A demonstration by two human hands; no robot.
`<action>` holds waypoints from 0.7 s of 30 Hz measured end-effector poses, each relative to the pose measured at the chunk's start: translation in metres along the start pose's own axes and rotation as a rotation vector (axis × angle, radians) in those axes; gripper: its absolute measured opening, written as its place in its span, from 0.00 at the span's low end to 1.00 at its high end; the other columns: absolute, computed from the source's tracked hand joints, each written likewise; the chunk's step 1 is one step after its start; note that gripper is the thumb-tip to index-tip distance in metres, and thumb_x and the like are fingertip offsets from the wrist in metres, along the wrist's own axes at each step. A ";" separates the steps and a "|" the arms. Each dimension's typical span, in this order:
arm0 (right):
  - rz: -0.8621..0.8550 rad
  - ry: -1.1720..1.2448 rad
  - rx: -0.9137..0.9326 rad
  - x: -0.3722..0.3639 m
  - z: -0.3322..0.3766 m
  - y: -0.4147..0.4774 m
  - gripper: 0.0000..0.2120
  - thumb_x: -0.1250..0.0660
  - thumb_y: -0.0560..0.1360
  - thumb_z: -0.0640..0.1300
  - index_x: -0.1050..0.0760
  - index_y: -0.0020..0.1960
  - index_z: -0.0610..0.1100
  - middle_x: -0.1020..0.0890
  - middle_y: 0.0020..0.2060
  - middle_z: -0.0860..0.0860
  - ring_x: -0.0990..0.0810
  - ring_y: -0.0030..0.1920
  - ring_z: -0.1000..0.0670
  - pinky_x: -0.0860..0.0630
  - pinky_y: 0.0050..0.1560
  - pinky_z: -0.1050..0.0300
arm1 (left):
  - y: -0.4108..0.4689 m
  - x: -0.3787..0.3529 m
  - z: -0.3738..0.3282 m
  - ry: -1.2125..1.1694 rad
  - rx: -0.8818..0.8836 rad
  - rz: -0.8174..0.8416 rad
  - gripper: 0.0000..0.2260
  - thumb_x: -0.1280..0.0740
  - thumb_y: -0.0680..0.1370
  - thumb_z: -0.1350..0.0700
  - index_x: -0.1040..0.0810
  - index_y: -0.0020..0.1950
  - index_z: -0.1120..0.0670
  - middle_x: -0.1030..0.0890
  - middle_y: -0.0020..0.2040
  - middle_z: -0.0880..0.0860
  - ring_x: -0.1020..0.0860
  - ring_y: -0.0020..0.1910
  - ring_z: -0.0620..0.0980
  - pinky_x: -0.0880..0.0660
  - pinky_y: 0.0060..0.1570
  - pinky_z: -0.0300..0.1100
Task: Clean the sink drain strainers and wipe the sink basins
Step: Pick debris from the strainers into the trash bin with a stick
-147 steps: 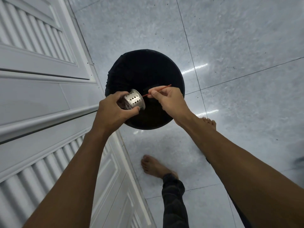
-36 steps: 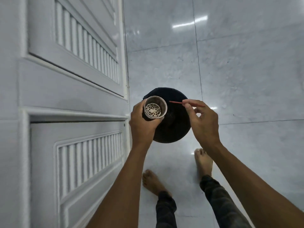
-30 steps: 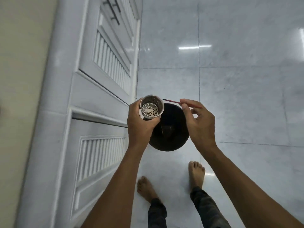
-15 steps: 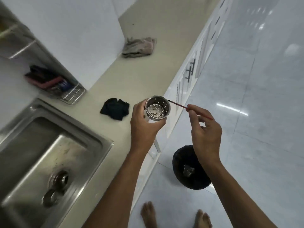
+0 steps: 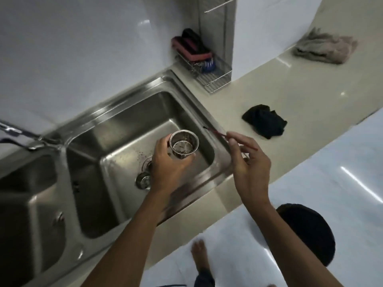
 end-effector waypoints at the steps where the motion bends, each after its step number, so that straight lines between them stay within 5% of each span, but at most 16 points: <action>1: 0.035 -0.018 0.010 -0.019 -0.003 -0.001 0.10 0.34 0.81 0.45 0.18 0.60 0.46 0.17 0.54 0.58 0.19 0.54 0.60 0.22 0.48 0.68 | 0.006 0.007 0.019 0.005 0.024 0.004 0.33 0.16 0.65 0.56 0.24 0.68 0.52 0.20 0.61 0.50 0.20 0.59 0.50 0.22 0.61 0.49; 8: 0.195 -0.113 -0.020 -0.114 -0.034 0.001 0.14 0.36 0.80 0.51 0.19 0.61 0.48 0.20 0.53 0.65 0.20 0.56 0.60 0.20 0.57 0.57 | 0.044 0.013 0.136 0.144 0.116 0.162 0.37 0.17 0.64 0.62 0.26 0.71 0.56 0.23 0.66 0.55 0.23 0.63 0.53 0.29 0.61 0.37; 13: 0.201 -0.143 -0.065 -0.147 -0.054 0.008 0.11 0.33 0.81 0.48 0.19 0.61 0.48 0.17 0.53 0.60 0.17 0.52 0.58 0.17 0.51 0.54 | 0.060 -0.002 0.188 0.346 0.129 0.336 0.35 0.18 0.66 0.51 0.26 0.71 0.50 0.23 0.67 0.51 0.25 0.68 0.55 0.31 0.69 0.53; 21: 0.213 -0.180 -0.151 -0.173 -0.071 0.017 0.10 0.32 0.80 0.49 0.19 0.60 0.51 0.16 0.50 0.59 0.16 0.48 0.56 0.16 0.47 0.53 | 0.067 -0.012 0.216 0.544 0.105 0.423 0.32 0.21 0.68 0.44 0.28 0.69 0.44 0.26 0.71 0.44 0.29 0.73 0.50 0.40 0.70 0.55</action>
Point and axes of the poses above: each hand's wrist, its own y-axis towards the middle knuckle, its own x-axis out of the back of the hand, z = x × y, the point moved 7 cm from there along y, towards the middle knuckle
